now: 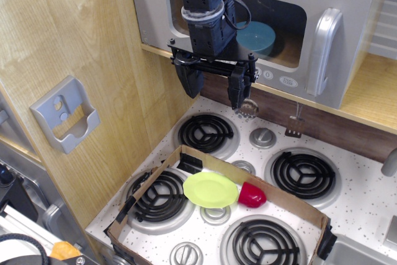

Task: Open microwave

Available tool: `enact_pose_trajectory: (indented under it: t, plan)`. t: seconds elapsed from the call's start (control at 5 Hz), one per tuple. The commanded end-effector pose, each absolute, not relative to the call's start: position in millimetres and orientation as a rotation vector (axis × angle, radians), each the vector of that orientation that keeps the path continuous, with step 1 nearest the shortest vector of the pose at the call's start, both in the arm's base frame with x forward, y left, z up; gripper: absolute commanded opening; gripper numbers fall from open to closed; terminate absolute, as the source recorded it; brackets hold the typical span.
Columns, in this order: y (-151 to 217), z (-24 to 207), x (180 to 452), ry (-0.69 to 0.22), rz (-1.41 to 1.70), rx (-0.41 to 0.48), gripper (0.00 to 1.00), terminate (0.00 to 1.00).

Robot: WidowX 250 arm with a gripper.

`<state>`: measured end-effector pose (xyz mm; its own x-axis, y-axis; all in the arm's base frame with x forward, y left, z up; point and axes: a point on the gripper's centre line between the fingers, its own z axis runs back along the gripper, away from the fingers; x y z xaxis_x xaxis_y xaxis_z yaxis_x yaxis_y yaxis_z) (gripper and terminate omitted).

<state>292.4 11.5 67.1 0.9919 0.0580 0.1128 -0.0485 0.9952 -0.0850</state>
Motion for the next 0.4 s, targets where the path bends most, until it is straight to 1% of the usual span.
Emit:
enact_pose_trajectory:
  t: [0.0,0.2]
  plan:
    - [12,67,292,-0.115,0.053,-0.082,1.0,0.0]
    - [-6,67,305,-0.114,0.049,-0.1,1.0,0.0]
